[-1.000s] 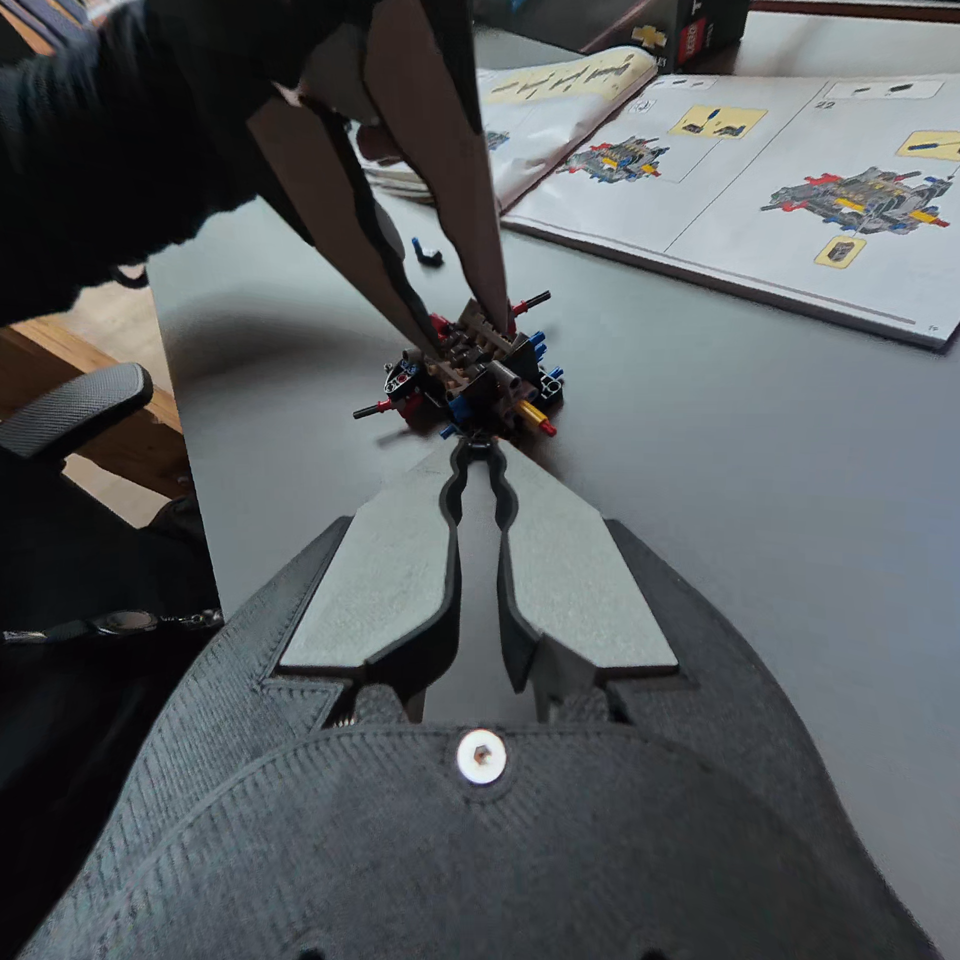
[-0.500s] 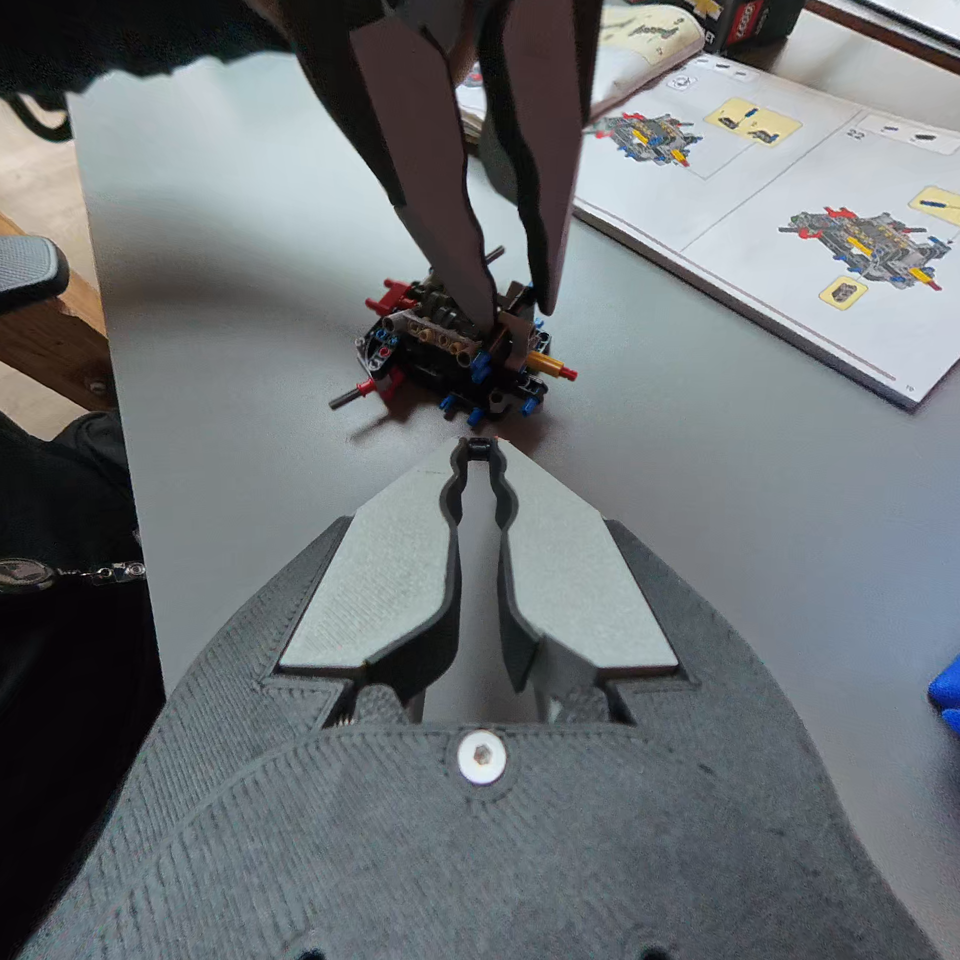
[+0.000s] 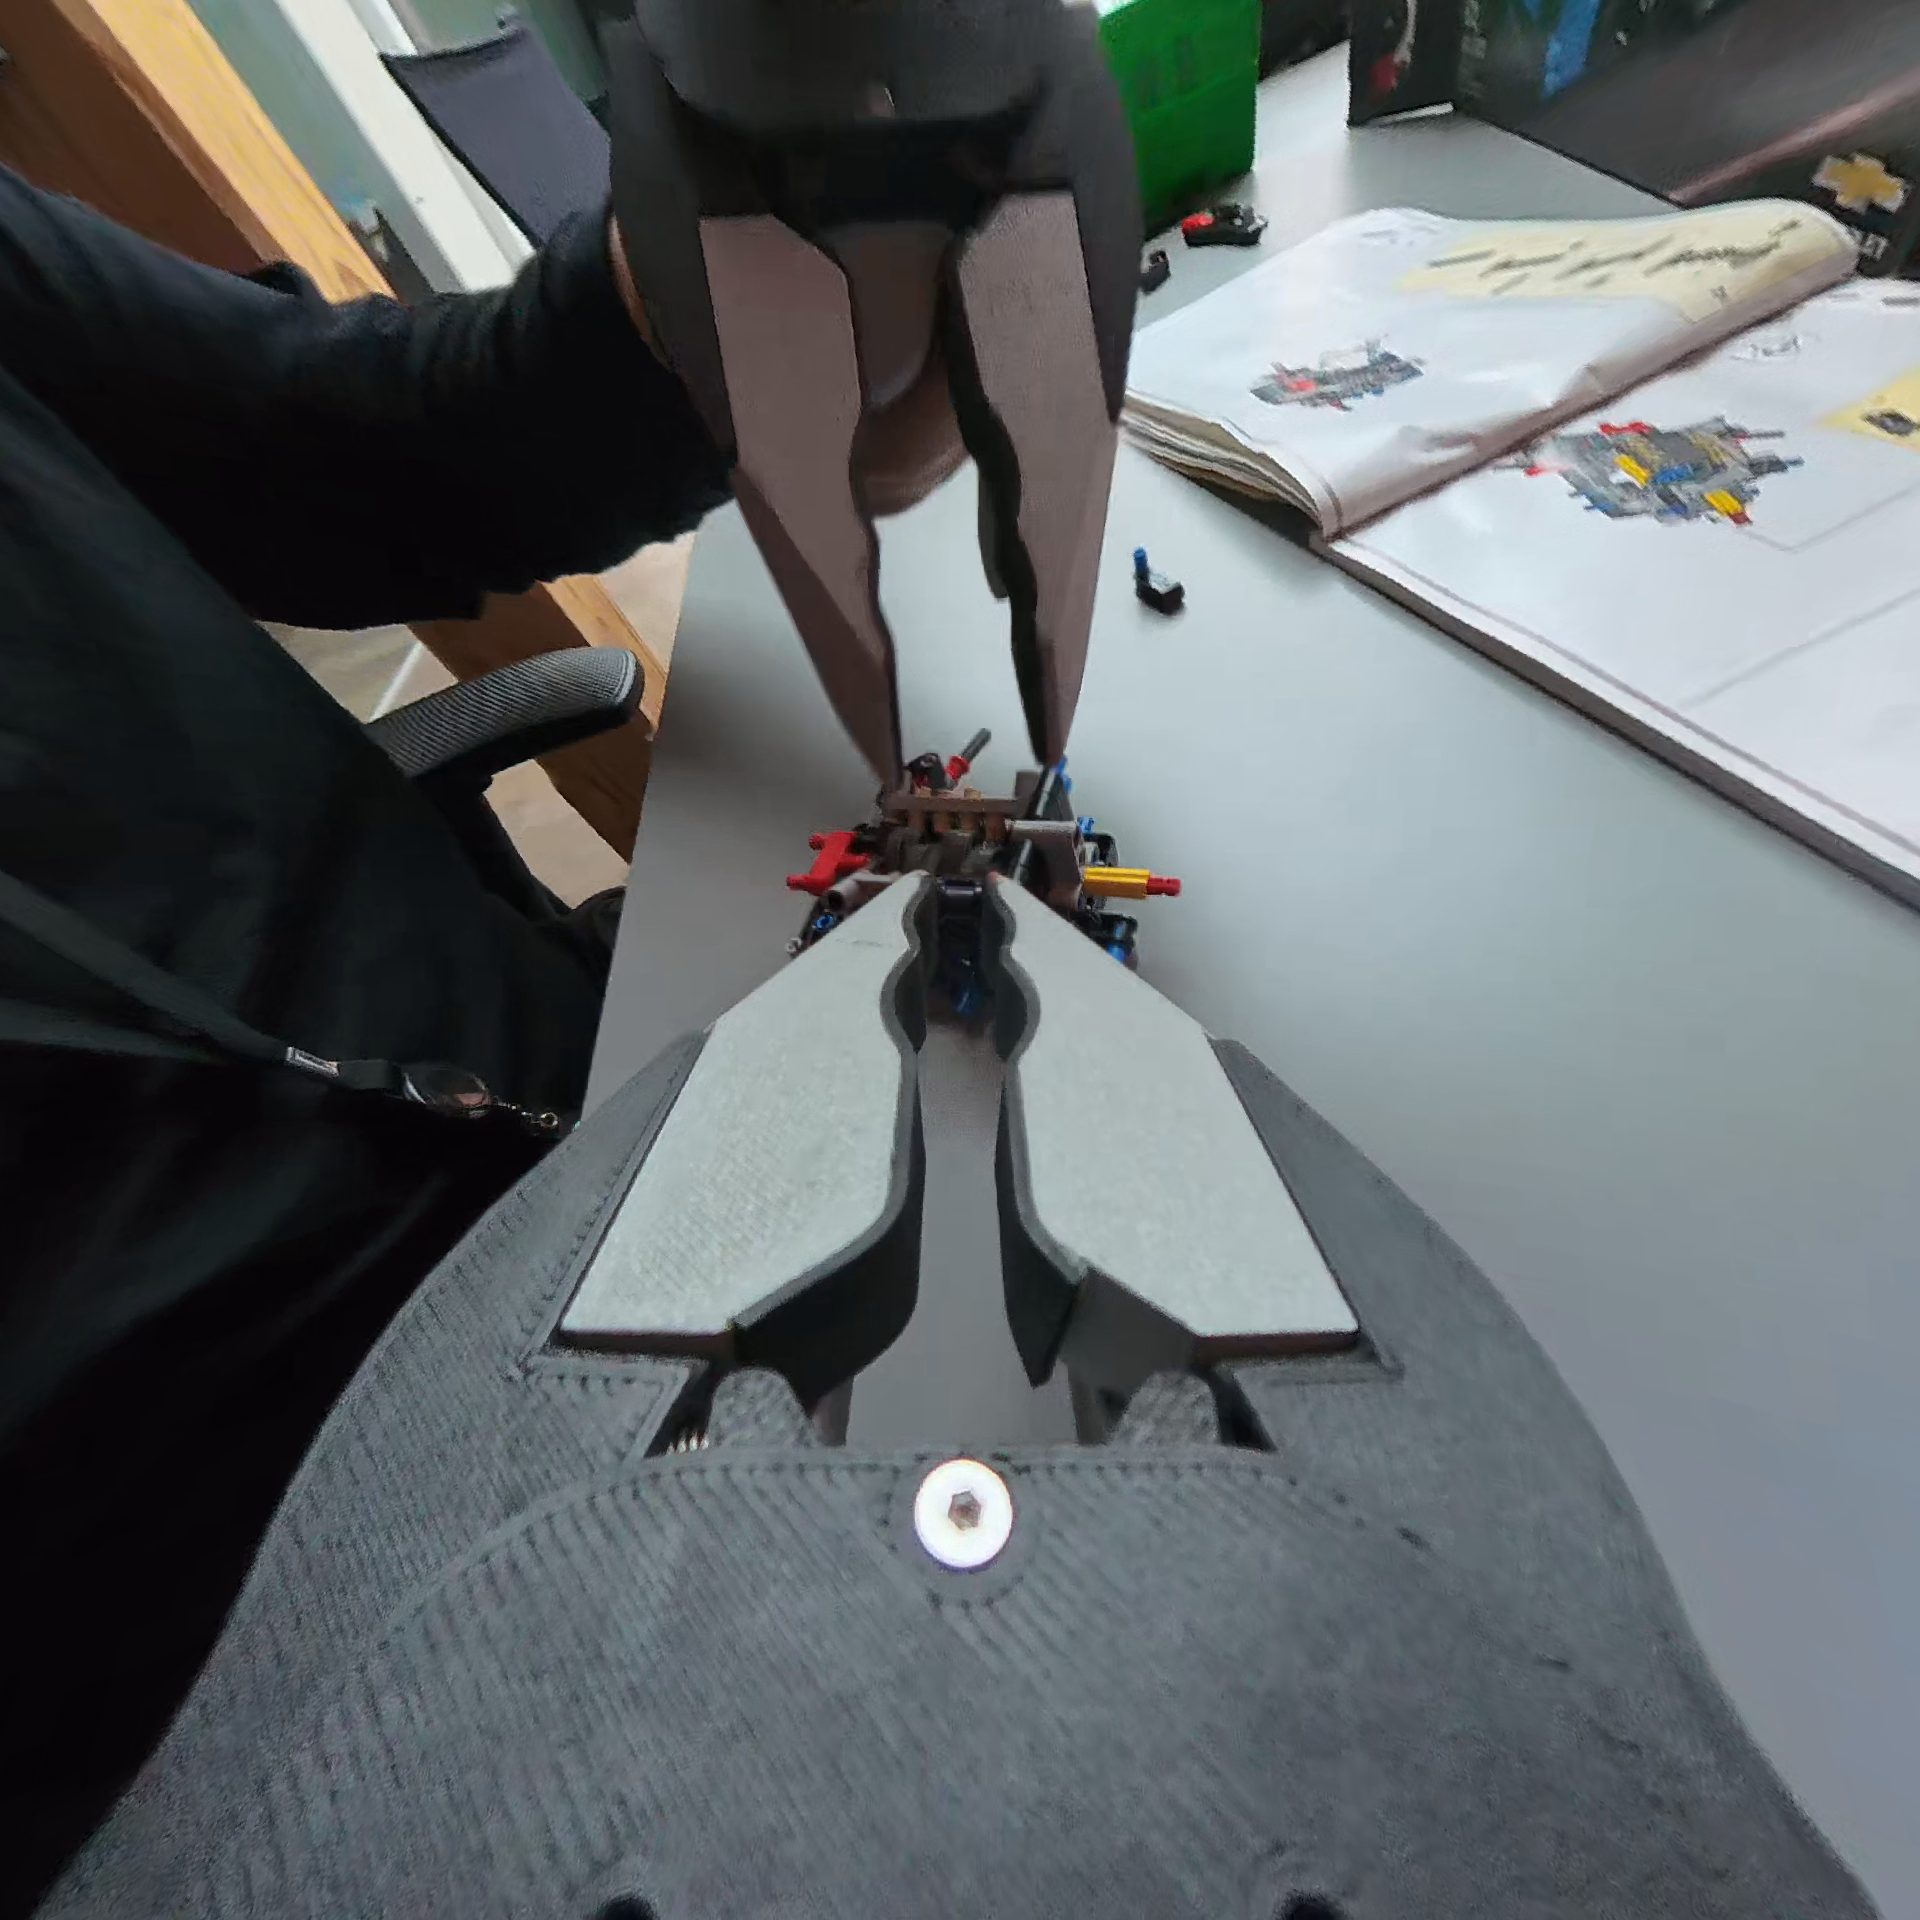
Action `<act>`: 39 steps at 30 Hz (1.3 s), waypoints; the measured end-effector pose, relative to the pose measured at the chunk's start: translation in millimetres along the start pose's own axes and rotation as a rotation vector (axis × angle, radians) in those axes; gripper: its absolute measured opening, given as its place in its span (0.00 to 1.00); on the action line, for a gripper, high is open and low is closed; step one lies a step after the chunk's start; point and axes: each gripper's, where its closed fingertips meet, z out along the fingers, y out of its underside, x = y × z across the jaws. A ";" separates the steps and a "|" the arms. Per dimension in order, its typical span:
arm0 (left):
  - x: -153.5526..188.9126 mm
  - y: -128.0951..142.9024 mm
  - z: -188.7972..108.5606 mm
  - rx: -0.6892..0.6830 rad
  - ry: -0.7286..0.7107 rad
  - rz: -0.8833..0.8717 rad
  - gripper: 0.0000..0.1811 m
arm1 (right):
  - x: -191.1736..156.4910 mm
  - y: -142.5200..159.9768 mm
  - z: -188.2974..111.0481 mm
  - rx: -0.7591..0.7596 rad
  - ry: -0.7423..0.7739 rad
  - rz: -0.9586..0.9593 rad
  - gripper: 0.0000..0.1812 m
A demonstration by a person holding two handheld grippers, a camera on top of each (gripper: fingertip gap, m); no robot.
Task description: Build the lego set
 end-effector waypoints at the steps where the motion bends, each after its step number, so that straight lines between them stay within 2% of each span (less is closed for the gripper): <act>1: 8.3 -3.5 5.6 0.003 0.049 0.007 0.15 | -1.8 -2.7 -0.4 0.006 -0.001 -0.017 0.03; 5: 19.0 -11.1 17.7 0.017 0.090 0.067 0.10 | -5.1 -12.6 -2.6 0.030 0.028 -0.072 0.03; 7: 16.8 -14.7 17.7 0.047 0.055 0.097 0.04 | -7.0 -16.8 -3.9 0.048 0.025 -0.078 0.03; 9: 13.7 -17.7 15.7 0.086 0.026 0.123 0.02 | -5.4 -21.0 -4.6 0.068 0.038 -0.074 0.03; 15: 12.2 -38.1 5.3 0.366 0.069 0.026 0.02 | -1.9 -46.1 -11.5 0.279 0.039 0.012 0.03; 17: 9.9 -39.4 2.2 0.420 0.075 0.008 0.02 | 1.8 -44.4 -14.4 0.289 0.048 0.051 0.03; 24: 6.6 -33.3 5.7 0.406 0.034 0.043 0.02 | 2.4 -37.6 -9.4 0.252 0.073 0.053 0.02; 30: 8.7 -29.9 6.0 0.393 0.052 0.051 0.02 | 0.1 -36.2 -6.5 0.231 0.072 0.017 0.02; 35: 19.0 -31.0 3.8 0.404 0.171 0.031 0.02 | -8.8 -39.7 -6.6 0.245 0.022 -0.016 0.02; 39: 23.4 -28.8 3.9 0.386 0.205 0.058 0.02 | -12.9 -38.7 -5.0 0.210 0.013 -0.048 0.02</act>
